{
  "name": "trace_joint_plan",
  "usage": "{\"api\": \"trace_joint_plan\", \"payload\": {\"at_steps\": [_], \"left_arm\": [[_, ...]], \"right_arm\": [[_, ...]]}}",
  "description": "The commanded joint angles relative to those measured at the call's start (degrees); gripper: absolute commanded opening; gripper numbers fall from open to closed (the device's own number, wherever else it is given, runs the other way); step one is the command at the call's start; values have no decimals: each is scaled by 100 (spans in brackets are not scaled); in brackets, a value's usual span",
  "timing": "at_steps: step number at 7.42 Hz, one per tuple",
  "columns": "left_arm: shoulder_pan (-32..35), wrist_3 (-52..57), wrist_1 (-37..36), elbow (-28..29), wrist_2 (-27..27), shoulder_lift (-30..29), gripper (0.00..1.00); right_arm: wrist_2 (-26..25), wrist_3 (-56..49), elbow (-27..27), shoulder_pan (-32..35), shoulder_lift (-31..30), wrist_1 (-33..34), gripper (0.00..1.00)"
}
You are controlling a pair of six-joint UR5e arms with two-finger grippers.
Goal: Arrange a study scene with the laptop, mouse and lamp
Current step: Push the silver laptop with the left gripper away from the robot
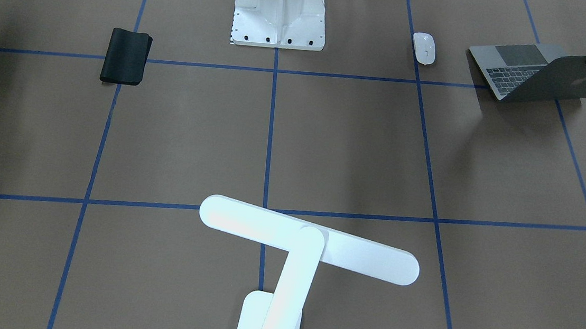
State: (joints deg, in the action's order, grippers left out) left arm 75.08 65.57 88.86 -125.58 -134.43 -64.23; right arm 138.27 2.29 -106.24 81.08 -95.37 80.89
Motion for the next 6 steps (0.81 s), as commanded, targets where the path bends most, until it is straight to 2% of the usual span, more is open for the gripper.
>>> {"api": "trace_joint_plan", "payload": {"at_steps": [1,4,6], "left_arm": [[95,-44,-131,77,-4,-491,9],[51,-657,-825,199,-4,-1983,9],[-447,-1184,-1265,655,22,-3370,9]], "right_arm": [[373,43,-99,-48,-8,6,100],[385,43,-117,-74,10,-3,100],[402,87,-108,-75,-7,6,100]]}}
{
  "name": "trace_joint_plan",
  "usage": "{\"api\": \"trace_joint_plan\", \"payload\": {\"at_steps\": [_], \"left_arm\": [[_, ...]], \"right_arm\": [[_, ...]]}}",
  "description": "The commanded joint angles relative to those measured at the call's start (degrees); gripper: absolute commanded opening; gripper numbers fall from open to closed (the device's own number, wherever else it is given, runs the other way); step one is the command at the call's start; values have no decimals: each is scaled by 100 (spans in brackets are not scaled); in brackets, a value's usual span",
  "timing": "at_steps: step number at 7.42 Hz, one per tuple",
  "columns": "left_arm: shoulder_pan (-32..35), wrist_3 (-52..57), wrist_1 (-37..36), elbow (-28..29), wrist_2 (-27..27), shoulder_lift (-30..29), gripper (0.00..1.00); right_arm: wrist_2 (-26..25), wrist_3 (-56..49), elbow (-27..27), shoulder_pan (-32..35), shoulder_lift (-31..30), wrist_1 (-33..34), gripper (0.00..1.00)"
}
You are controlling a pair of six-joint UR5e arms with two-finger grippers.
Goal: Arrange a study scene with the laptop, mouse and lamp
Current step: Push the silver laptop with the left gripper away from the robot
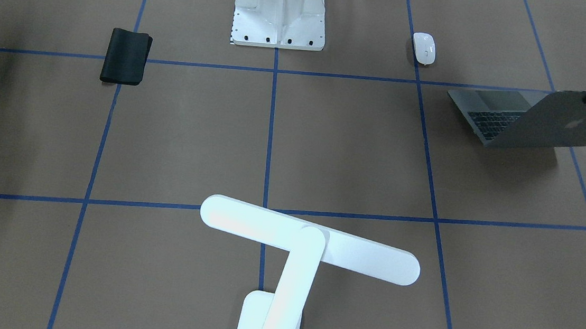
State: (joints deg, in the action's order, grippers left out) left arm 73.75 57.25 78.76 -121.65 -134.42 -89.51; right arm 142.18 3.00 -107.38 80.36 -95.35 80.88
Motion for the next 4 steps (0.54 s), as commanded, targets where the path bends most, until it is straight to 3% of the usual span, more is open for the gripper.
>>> {"api": "trace_joint_plan", "payload": {"at_steps": [1,4], "left_arm": [[-622,-807,-256,334,47,-1275,9],[-1564,-1786,-283,361,757,-2401,9]], "right_arm": [[11,16,24,-3,-10,7,100],[-24,122,51,-21,8,-2,100]]}}
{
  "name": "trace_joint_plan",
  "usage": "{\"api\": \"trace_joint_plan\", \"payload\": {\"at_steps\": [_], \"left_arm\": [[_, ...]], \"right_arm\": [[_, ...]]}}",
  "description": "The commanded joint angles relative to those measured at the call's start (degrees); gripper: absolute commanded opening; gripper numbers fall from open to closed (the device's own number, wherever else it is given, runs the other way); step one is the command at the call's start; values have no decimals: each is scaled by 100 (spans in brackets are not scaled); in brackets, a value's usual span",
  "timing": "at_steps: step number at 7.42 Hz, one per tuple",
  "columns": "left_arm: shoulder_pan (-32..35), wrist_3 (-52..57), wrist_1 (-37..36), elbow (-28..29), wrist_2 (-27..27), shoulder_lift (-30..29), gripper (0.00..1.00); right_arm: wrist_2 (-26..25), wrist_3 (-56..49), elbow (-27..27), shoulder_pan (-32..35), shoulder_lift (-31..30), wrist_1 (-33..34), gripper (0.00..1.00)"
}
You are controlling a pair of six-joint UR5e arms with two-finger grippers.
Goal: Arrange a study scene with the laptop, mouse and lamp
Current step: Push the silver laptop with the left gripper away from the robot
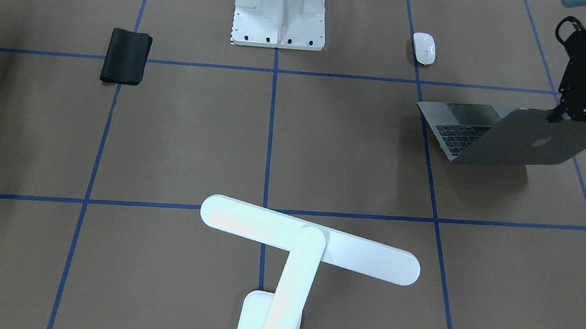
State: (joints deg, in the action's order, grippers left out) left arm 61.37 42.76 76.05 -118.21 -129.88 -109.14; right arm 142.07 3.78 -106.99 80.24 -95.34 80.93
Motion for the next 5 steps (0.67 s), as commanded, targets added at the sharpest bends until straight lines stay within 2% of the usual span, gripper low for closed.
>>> {"api": "trace_joint_plan", "payload": {"at_steps": [1,2,3,5], "left_arm": [[-344,-330,-3,252,323,-816,9],[-371,-339,-2,480,515,-1194,9],[-562,-348,-2,613,952,-1545,9],[-722,-549,24,885,1411,-2004,8]], "right_arm": [[-12,44,3,-26,7,-7,100],[5,62,3,-26,7,-7,100],[5,62,3,-26,-37,-7,100],[32,62,-6,-26,-55,-7,100]]}}
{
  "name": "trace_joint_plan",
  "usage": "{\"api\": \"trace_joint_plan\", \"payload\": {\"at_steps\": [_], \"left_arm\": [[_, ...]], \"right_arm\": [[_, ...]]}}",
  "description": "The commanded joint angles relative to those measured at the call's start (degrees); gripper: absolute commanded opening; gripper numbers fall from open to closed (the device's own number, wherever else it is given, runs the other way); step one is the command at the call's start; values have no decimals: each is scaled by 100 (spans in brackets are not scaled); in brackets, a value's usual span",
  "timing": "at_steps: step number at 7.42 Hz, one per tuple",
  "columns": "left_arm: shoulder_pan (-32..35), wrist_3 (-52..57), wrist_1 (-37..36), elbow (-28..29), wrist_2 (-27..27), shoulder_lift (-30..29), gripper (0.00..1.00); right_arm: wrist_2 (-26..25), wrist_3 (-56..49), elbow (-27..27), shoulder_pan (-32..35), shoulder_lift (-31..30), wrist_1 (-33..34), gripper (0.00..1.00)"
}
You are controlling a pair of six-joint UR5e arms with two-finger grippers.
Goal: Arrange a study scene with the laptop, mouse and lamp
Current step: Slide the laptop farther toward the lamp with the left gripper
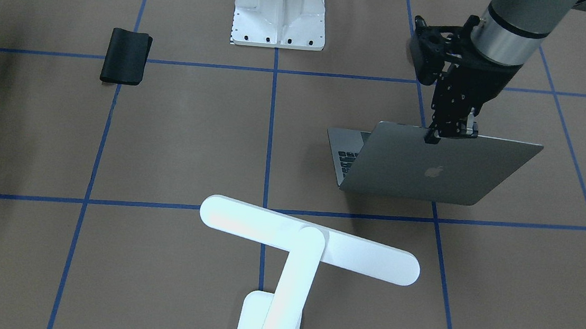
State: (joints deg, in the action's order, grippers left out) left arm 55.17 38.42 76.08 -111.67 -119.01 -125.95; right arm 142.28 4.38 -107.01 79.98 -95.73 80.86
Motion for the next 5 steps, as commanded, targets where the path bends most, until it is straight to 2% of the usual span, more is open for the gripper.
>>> {"api": "trace_joint_plan", "payload": {"at_steps": [1,2,4,5], "left_arm": [[-251,-115,56,547,448,-577,8],[-365,-132,65,646,484,-693,8],[-699,-141,660,971,1071,-712,8],[-709,-133,680,1007,1090,-720,8]], "right_arm": [[1,1,22,0,-16,0,100],[1,1,23,0,-7,0,100],[1,1,31,0,-7,0,100],[1,1,31,0,-7,0,100]]}}
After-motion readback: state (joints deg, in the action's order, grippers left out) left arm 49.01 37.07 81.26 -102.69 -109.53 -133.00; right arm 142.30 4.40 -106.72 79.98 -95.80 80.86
